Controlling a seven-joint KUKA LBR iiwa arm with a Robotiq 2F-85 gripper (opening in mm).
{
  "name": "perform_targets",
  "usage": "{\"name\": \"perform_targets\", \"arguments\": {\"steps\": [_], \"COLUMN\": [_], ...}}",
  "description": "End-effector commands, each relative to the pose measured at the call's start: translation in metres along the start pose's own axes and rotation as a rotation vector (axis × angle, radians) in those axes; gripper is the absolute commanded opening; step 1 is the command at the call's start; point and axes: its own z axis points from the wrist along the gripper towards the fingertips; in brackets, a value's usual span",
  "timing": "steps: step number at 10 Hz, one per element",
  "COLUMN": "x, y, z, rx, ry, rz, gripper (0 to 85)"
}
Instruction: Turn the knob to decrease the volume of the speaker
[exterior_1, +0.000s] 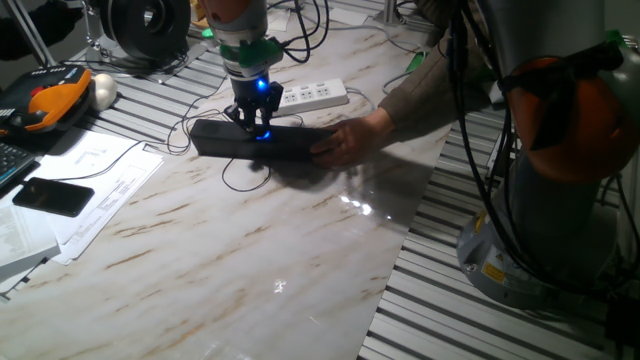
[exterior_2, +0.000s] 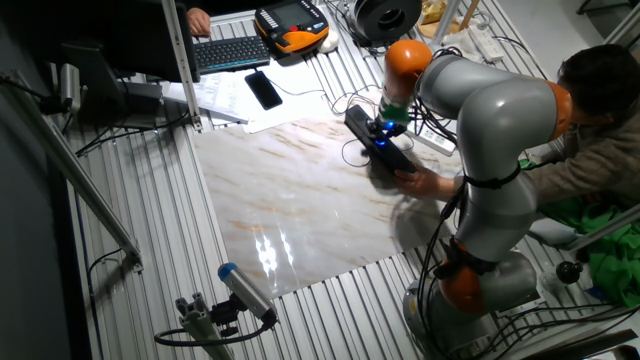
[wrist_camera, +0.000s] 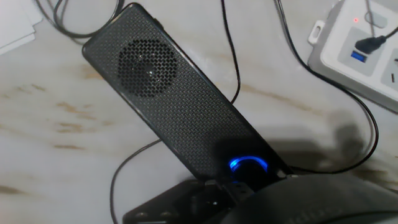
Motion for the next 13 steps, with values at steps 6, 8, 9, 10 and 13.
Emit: {"name": "perform_targets", "arguments": {"steps": [6, 8, 9, 10, 13], "x": [-0.0004, -0.0004, -0.0005, -0.0006, -0.0006], "y": [0.0003, 0.0002, 0.0001, 0.0000, 0.0002], "z": [-0.0007, -0.0008, -0.0010, -0.0011, -0.0024], "rx": [0.025, 0.034, 0.039, 0.035, 0.043], "ry": [-0.003, -0.006, -0.009, -0.006, 0.003], "rz": [-0.114, -0.164, -0.195, -0.207, -0.209], "gripper": [17.0, 17.0, 17.0, 17.0, 34.0]}}
